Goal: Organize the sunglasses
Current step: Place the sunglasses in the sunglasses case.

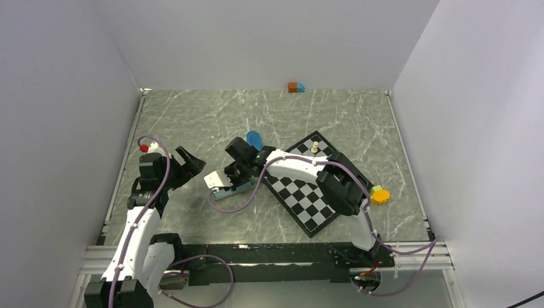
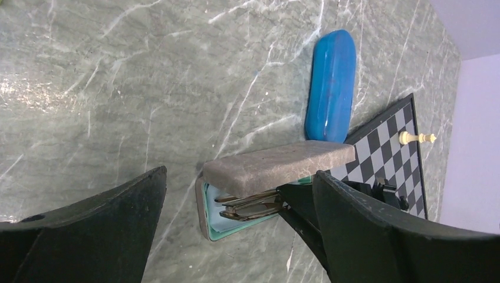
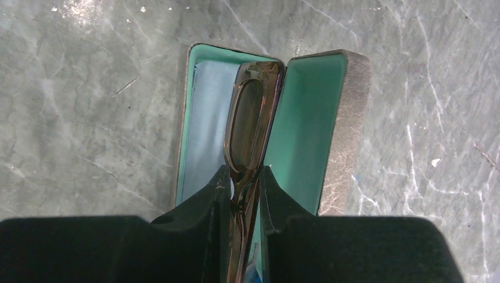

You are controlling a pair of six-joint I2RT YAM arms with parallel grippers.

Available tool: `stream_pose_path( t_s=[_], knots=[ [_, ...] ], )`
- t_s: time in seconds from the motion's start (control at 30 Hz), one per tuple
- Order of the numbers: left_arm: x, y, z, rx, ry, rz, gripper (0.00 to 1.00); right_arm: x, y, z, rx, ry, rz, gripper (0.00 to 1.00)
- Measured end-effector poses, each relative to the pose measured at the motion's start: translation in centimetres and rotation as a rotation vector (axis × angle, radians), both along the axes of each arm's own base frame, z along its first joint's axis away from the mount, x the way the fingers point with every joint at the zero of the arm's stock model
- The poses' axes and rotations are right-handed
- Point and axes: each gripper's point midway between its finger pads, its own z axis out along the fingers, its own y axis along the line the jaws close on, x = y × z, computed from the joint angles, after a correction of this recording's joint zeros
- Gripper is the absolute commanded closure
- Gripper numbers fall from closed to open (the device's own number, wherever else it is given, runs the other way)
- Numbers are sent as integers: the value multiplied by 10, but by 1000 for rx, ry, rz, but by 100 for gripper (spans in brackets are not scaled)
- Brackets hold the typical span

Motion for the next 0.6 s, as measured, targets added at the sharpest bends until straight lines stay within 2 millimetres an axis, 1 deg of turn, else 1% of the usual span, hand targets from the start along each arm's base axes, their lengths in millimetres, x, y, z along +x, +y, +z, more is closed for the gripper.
stream_pose_path(
  t_s=[0.1,0.17,0.23,0.47,0.6],
  knots=[
    [-1,-2,-8,-3,2,-11,4,-3,-1,-3,-7,14,11,100],
    [-2,-3,-13,-4,10,-25,1,-6,-1,-3,-7,26,24,100],
    [-1,-5,-16,-3,9,-40,1,-8,-1,-3,-9,34,34,100],
    [2,-9,-14,7,-34,-84,1,-13,1,-4,-10,48,76,100],
    [0,-11,-18,10,-40,-95,3,-11,4,-8,-16,64,91,98]
  ],
)
